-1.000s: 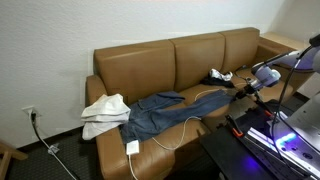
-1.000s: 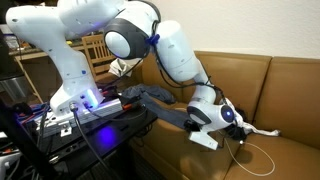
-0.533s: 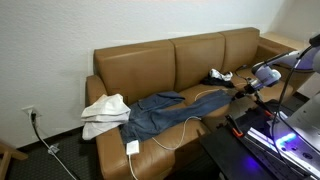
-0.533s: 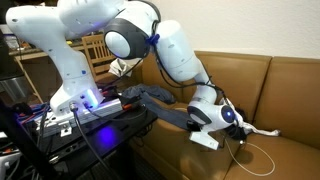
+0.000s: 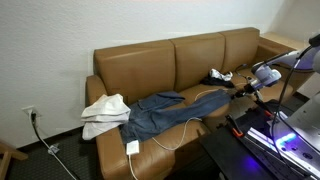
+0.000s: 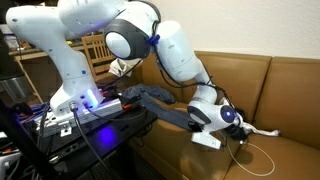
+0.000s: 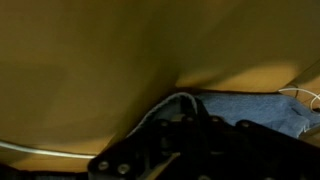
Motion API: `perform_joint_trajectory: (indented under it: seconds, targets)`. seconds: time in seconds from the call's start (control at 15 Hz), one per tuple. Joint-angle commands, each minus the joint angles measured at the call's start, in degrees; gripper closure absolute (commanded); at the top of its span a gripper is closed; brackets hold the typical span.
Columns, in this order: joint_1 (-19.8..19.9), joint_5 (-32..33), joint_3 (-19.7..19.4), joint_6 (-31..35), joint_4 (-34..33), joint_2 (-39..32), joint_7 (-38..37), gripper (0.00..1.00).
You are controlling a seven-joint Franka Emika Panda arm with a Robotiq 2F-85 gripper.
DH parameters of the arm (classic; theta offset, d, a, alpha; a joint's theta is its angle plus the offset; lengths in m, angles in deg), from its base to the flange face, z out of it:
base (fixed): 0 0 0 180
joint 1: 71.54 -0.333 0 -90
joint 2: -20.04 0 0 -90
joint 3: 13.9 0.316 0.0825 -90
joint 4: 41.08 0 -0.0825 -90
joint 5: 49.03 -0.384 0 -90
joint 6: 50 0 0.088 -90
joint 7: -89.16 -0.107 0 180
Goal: Fold the trouser on the couch
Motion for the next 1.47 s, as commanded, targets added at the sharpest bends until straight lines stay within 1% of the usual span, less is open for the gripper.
perform_joint_trajectory:
  seconds: [0.0,0.13,0.27,0.33,0.4,0.53,0.6,0.67,0.8,1.13,1.4]
  targets:
    - [-1.08,1.04,0.0,3.82,-3.15,-1.8,8.69,0.99]
    - [-1.56,1.35,-0.03,5.49,-3.93,-2.1,13.01,0.99]
    - [-1.86,-0.33,-0.27,8.97,-1.93,-0.69,18.32,0.99]
    - [-1.57,0.37,0.0,5.39,-1.69,-0.69,13.51,0.95]
    - [-2.73,-1.43,-0.87,5.84,-2.36,-0.68,15.87,0.95]
    - [-2.8,-1.35,-0.83,6.53,-2.33,-0.68,16.76,0.95]
    - [-2.79,-1.35,-0.82,6.59,-2.33,-0.68,16.86,0.99]
    - [-2.84,-1.9,-0.7,7.88,-2.14,-0.69,16.97,0.99]
    - [-1.01,-1.37,1.53,11.07,-1.09,-0.69,24.5,0.99]
    - [-3.29,1.28,0.54,10.81,-3.74,-0.69,35.22,0.99]
    - [-3.38,1.46,1.41,12.83,-4.08,-0.67,45.25,0.99]
